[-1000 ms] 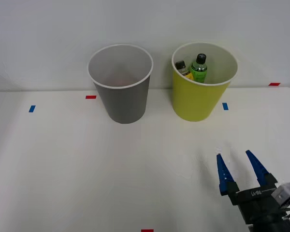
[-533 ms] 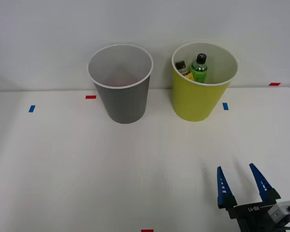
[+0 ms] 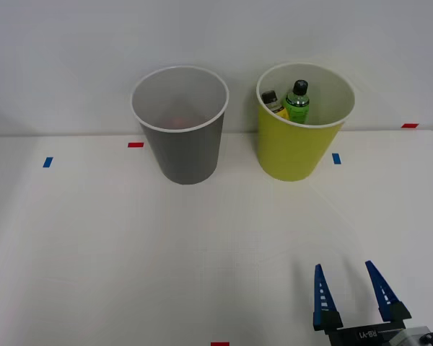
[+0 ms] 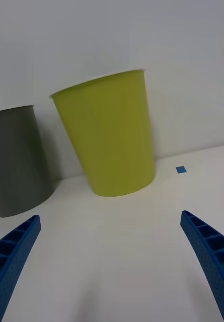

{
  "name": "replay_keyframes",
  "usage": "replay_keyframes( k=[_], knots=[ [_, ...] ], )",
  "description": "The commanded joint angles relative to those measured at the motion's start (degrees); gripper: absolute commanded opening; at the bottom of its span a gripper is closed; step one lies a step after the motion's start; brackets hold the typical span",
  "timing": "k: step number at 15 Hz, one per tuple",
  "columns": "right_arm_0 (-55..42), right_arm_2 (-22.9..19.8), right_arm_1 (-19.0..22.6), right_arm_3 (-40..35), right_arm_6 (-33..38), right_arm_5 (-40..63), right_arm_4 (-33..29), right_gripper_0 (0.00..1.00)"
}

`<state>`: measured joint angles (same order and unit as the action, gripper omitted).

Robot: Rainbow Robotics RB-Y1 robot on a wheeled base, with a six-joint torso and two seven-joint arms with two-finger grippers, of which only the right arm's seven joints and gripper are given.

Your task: Put cans in the gray bin, plastic bottles in the light green bin

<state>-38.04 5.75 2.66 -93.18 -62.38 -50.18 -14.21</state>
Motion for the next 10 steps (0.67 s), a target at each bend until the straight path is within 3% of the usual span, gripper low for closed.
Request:
replay_keyframes(
  k=[1, 4, 10],
  knots=[
    [-0.55, 6.29, 2.17, -0.07, -10.48, 0.00, 9.90, 0.95],
    [-0.90, 10.59, 4.63, -0.07, -18.30, 0.09, 14.47, 0.95],
    [1.39, 15.08, 8.85, -0.07, -20.24, 0.79, 13.59, 0.95]
  ],
)
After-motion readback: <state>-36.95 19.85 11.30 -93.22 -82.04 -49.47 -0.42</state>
